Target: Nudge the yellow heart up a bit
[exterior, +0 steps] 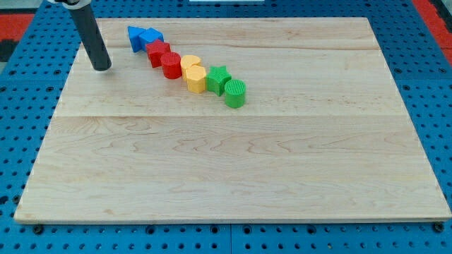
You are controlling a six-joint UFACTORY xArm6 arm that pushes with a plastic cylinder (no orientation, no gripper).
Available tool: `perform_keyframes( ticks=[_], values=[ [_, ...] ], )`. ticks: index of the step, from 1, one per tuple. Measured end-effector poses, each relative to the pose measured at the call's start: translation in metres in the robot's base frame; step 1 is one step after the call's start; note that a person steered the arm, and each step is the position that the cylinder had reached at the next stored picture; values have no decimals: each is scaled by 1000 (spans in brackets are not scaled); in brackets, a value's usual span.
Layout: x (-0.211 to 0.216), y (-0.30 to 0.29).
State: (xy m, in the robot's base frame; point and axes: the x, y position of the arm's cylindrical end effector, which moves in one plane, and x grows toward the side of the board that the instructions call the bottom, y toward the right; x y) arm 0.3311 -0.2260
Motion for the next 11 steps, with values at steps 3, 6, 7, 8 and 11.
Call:
perform_keyframes(
  ticks=[3, 6, 7, 8, 11],
  values=[
    [57, 76],
    [60, 96],
    [60, 154],
    [63, 205],
    [63, 170]
  ],
)
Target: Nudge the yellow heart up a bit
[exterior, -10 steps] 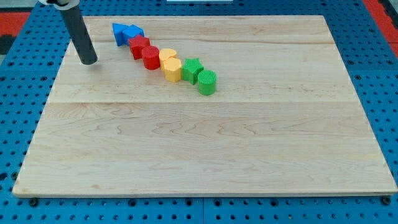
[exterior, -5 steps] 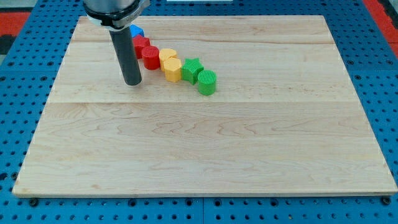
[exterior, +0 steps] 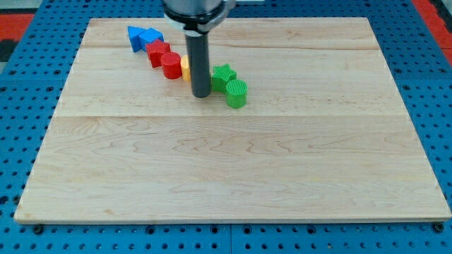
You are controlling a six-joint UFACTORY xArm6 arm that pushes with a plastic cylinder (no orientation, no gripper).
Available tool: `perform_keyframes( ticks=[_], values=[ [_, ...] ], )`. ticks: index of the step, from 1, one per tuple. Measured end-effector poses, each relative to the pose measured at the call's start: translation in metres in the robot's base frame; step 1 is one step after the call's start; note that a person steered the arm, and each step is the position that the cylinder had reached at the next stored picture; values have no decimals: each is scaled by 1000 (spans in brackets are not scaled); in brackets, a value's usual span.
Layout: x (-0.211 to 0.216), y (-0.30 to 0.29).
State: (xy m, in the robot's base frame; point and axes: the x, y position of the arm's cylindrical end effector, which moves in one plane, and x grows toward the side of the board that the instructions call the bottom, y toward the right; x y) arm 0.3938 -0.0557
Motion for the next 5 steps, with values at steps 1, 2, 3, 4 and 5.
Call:
perform_keyframes(
  ticks=[1, 2, 3, 4, 5],
  values=[
    [-5, -4],
    [-5, -4],
    [-8, -17],
    [-38, -25],
    [-52, -25]
  ],
)
